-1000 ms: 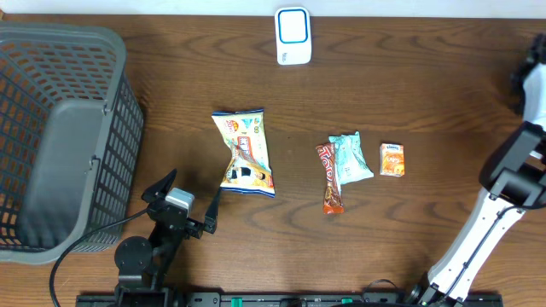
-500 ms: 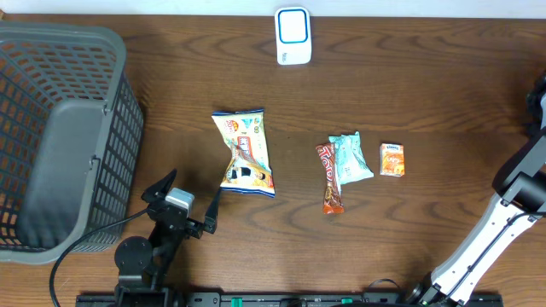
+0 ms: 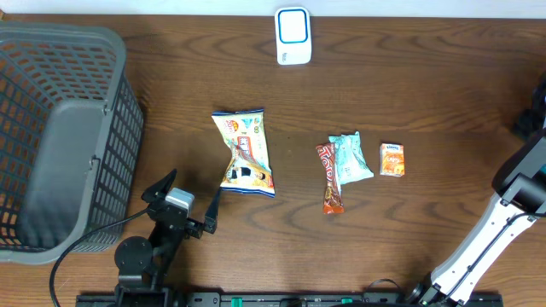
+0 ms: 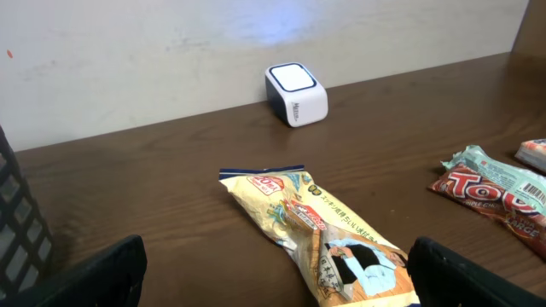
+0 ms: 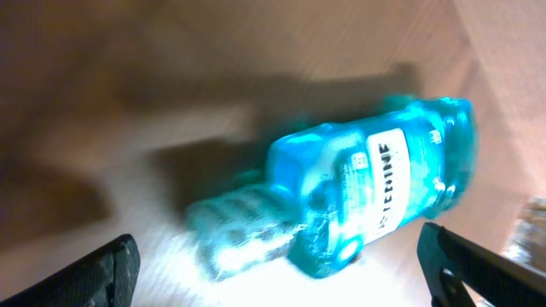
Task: Scan the item barcode
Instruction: 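Carry the blue bottle to the far right and release it, then reach the right gripper back toward the red bar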
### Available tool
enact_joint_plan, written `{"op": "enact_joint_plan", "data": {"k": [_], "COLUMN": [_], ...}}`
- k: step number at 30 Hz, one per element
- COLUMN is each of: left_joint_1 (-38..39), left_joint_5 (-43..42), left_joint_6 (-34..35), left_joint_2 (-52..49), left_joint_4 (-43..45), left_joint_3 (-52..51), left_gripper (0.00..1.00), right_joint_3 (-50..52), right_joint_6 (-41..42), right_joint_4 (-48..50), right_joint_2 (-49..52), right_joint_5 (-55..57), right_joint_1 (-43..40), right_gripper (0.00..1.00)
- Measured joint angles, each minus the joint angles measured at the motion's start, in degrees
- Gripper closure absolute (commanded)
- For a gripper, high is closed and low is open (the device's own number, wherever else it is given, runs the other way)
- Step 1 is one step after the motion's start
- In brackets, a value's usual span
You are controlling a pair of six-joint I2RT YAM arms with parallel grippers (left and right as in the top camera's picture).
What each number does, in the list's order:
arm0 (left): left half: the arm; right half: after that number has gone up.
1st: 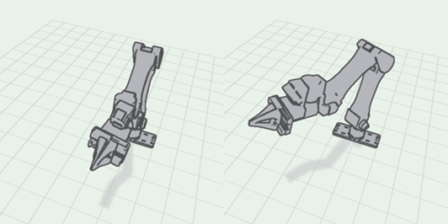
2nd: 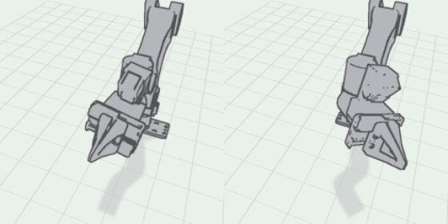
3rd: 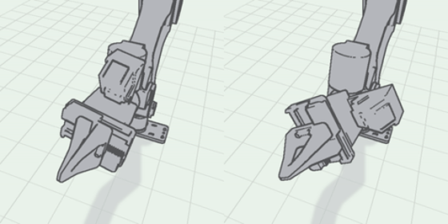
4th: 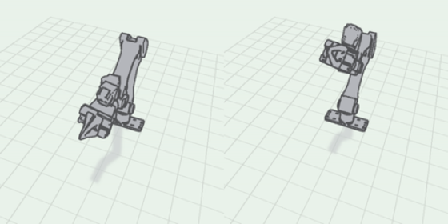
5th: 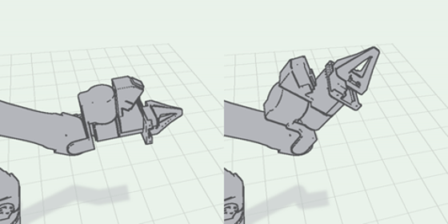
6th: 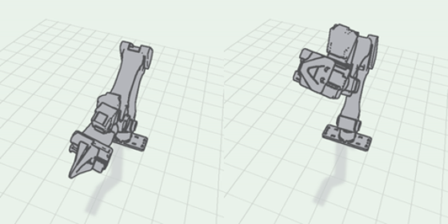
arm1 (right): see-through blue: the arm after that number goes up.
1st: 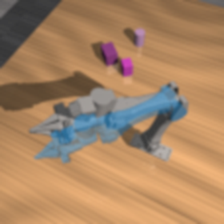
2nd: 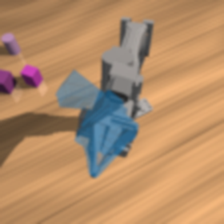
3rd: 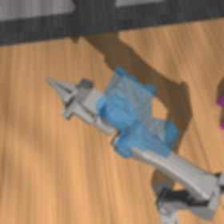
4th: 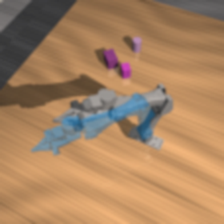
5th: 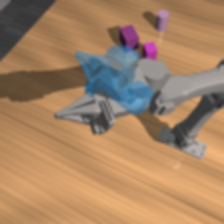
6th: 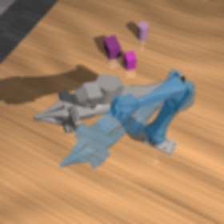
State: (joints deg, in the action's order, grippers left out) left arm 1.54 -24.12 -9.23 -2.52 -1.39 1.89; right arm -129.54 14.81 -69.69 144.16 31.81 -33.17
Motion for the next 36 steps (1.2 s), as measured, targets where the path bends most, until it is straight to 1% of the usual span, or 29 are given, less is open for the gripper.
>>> {"op": "enact_joint_plan", "data": {"k": [3, 7, 10, 13, 17, 19, 25, 30, 33, 36], "left_joint_1": [0.00, 0.00, 0.00, 0.00, 0.00, 0.00, 0.00, 0.00, 0.00, 0.00], "left_joint_5": [0.00, 0.00, 0.00, 0.00, 0.00, 0.00, 0.00, 0.00, 0.00, 0.00], "left_joint_6": [0.00, 0.00, 0.00, 0.00, 0.00, 0.00, 0.00, 0.00, 0.00, 0.00], "left_joint_2": [0.00, 0.00, 0.00, 0.00, 0.00, 0.00, 0.00, 0.00, 0.00, 0.00], "left_joint_4": [0.00, 0.00, 0.00, -0.02, 0.00, 0.00, 0.00, 0.00, 0.00, 0.00], "left_joint_3": [0.00, 0.00, 0.00, 0.00, 0.00, 0.00, 0.00, 0.00, 0.00, 0.00], "left_gripper": [0.02, 0.02, 0.02, 0.02, 0.02, 0.02, 0.02, 0.02, 0.02, 0.02], "right_joint_3": [-5.95, -9.99, -10.69, -11.47, -12.68, -13.18, -11.21, -8.94, -6.78, -2.49], "right_joint_6": [0.28, 0.39, 0.66, 0.70, 0.72, 0.74, 0.74, 1.66, 4.26, 8.76], "right_joint_4": [-2.80, -4.59, -5.53, -6.71, -9.88, -13.05, -20.79, -22.36, -22.23, -21.44], "right_joint_2": [-0.24, -3.61, -10.21, -15.98, -22.40, -24.02, -23.61, -23.15, -23.15, -23.15], "right_joint_5": [-7.85, -17.44, -24.83, -28.09, -30.45, -31.21, -33.75, -33.99, -32.11, -27.69], "right_joint_1": [0.98, 3.15, 5.97, 9.29, 16.26, 21.57, 34.56, 44.24, 50.58, 56.98], "right_gripper": [0.01, 0.01, 0.01, 0.01, 0.01, 0.01, 0.01, 0.01, 0.03, 0.04]}}
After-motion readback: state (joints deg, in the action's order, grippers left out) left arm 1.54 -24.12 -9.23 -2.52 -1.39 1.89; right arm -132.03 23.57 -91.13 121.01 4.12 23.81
